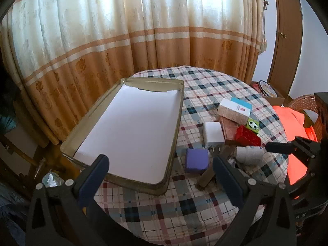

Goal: Organize rigid objects

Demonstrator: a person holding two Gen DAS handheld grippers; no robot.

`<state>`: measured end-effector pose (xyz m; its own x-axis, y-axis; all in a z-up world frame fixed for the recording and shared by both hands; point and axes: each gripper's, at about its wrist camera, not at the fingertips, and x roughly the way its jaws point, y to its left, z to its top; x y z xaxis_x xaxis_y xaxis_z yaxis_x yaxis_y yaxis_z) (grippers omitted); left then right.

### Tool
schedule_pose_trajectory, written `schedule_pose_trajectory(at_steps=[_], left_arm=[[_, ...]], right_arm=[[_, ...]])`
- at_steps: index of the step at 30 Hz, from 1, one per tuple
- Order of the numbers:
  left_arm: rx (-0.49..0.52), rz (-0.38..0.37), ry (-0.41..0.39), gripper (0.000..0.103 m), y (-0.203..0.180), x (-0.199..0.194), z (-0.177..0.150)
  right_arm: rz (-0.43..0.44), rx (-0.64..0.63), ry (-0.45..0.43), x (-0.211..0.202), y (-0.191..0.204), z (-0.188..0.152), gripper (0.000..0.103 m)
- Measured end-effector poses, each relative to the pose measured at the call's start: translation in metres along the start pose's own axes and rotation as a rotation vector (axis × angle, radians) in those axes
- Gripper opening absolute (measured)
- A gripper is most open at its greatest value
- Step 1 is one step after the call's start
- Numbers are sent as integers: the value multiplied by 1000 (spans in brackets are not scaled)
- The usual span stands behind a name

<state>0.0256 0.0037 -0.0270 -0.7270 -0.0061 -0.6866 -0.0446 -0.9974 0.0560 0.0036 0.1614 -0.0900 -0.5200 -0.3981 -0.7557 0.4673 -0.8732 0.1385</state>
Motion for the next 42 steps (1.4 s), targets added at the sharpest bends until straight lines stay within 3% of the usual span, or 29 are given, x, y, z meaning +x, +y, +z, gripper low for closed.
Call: schedule_pose_trajectory(at_steps=[3,7,11,14,15,21,31,35,42], left_arm=[[-8,-3,1,102,2,0,-1],[-9,-7,3,102,2,1,-2],[-4,-8,7,102,2,3,-3],[-2,-15,7,102,1,4,-3],[0,-21,4,102,0,3,-3],[30,-47,-3,95,-7,3,-3],[58,-72,-17,94,-16,3,-1],[79,-90,-12,80,-24,7,0],[140,-160,1,76,-46,13,-2]], right_arm=[[20,-1,19,6,3,-3,85],[37,-17,38,14,9,-6,83],[53,-15,49,22,10,-7,72],[75,-3,68,32,8,-10,50],[78,0,64,32,7,-11,48],[88,-14,24,25,8,-10,47],[67,31,-43,0,-9,1,47],[50,45,-72,-12,-14,1,47],[12,83,-89,-17,-31,1,47]])
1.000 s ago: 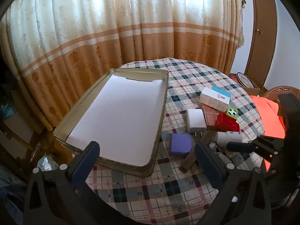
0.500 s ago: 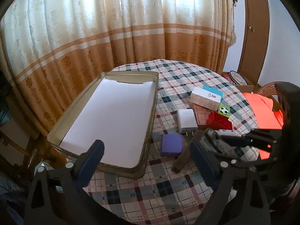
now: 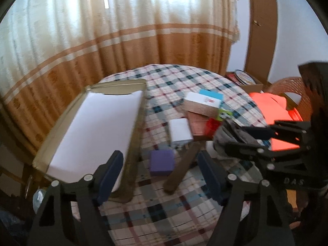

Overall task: Organize rigid objects
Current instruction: 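Grasp the grey rock with the right tool while the left tool grasps the brown wooden bar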

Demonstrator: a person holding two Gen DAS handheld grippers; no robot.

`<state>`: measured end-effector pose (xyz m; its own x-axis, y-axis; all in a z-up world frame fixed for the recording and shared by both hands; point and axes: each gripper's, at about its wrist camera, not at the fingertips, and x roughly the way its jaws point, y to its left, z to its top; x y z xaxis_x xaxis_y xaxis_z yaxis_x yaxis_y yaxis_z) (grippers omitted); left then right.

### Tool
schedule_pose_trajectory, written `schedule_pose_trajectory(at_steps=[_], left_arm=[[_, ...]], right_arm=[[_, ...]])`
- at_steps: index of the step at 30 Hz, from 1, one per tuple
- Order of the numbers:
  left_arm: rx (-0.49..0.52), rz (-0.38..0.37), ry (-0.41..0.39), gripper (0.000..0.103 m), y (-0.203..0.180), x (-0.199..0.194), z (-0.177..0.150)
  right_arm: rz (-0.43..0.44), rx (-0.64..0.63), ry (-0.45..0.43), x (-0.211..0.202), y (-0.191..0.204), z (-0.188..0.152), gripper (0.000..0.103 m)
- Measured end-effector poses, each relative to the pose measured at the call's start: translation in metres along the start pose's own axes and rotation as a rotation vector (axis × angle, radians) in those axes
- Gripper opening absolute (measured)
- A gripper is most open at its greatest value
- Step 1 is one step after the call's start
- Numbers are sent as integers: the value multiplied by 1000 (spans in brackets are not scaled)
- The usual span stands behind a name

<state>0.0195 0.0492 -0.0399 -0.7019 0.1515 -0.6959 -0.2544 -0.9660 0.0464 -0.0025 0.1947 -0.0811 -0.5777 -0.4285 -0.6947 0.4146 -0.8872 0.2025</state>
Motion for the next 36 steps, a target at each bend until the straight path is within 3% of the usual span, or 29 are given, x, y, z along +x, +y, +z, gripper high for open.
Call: schedule_pose_trajectory(at_steps=[6,8,11,18,28,36], left_arm=[[-5,-56,63,76,-7,19,-1],[-11,-73,81,60,-8,25,-1],[-22,-93,112,50,-9,34,-3],[-52,-152,177,49,-8,54,-9],[-25,-149,169,44,-12,53,-8],[5,-72,147,44,-12,59,-7]], right_arm=[[-6,12,-3,0,-7,-1,47],[-7,15,-3,-1,-8,-1,47],[-8,14,3,1,-8,-2,47],[-6,18,10,5,-9,-6,47],[-10,22,9,8,-8,-7,47],[-22,12,6,8,-7,-8,47]])
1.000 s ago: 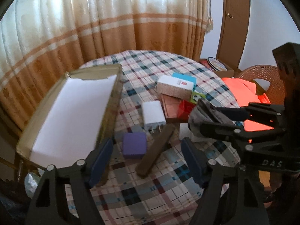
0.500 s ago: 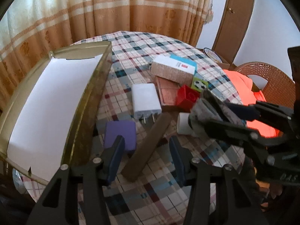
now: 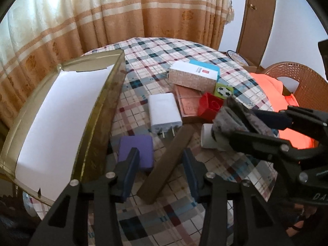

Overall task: Organize rigid objects
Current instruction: 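Grasp the grey rock with the right tool while the left tool grasps the brown wooden bar, then carry the grey rock and brown bar over the gold tray with both tools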

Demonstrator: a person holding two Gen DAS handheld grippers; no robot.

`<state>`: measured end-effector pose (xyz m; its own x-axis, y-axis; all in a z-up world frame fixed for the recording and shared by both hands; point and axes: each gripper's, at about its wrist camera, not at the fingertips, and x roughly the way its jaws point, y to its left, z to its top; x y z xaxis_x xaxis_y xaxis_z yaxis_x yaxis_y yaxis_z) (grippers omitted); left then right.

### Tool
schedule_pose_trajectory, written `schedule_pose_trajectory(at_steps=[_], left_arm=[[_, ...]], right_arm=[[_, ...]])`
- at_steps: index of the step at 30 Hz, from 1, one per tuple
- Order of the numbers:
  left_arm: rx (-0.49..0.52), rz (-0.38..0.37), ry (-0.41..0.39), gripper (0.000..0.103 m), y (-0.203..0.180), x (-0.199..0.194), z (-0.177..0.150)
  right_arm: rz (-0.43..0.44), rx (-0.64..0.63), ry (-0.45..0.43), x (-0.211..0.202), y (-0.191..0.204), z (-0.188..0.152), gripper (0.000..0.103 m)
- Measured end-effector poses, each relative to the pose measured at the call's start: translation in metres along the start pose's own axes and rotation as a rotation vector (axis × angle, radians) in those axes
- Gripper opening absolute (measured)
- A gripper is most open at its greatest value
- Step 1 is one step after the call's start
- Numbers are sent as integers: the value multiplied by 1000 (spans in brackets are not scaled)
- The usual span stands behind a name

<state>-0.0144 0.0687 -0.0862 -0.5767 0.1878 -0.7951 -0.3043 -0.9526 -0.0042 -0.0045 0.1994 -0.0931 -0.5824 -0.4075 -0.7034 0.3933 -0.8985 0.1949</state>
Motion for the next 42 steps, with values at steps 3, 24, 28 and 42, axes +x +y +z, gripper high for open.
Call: schedule_pose_trajectory(at_steps=[3,24,28,42], left_arm=[[-3,14,16,44,1,-3,-2],[-3,-62,77,15,-6,13,-4],[-9,-38,44,14,-2,5,-3],[-7,-22,-73,14,2,-32,9]], right_arm=[[-6,2,-2,0,-1,0,47],[-16,-8,-8,1,3,1,47],[-19,-8,-16,0,2,1,47],[-33,-14,-70,-16,1,7,47]])
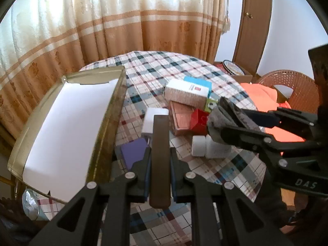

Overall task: Organize rigid objects
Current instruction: 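Carry the grey rock and brown bar over the gold tray with both tools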

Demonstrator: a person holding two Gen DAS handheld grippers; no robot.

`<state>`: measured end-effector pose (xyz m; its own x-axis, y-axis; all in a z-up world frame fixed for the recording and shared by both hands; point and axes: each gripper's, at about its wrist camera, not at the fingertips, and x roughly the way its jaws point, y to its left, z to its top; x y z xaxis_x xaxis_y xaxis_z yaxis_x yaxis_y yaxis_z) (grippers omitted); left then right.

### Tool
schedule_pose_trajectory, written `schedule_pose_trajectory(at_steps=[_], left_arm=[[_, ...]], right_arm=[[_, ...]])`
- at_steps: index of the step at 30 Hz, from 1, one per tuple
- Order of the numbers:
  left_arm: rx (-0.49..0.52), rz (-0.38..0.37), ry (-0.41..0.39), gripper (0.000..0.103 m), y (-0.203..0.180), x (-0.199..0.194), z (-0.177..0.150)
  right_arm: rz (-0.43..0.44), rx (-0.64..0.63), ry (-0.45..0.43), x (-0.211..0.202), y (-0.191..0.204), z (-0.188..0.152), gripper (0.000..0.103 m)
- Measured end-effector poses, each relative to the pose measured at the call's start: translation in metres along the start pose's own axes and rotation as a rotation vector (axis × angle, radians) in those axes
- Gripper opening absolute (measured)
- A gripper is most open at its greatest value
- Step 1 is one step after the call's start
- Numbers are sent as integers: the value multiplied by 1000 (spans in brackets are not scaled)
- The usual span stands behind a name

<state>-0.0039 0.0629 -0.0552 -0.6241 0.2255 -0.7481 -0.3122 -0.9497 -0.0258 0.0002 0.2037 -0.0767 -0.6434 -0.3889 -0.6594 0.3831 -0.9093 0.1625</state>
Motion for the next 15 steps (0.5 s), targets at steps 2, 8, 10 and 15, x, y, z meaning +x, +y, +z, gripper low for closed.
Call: schedule_pose_trajectory(at_steps=[2,8,10,15], left_arm=[[-4,-3,-12,14,1,-4,2],[-32,22,-71,14,13,-24,14],[-43,36,-89,14,19,-28,18],[-85,63,-120,14,42,-39,25]], right_arm=[[2,1,-3,-1,0,1,47],[14,-7,-11,-2,3,5,47],[17,-11,-16,-3,4,8,47],[25,-29,-32,-1,8,23,47]])
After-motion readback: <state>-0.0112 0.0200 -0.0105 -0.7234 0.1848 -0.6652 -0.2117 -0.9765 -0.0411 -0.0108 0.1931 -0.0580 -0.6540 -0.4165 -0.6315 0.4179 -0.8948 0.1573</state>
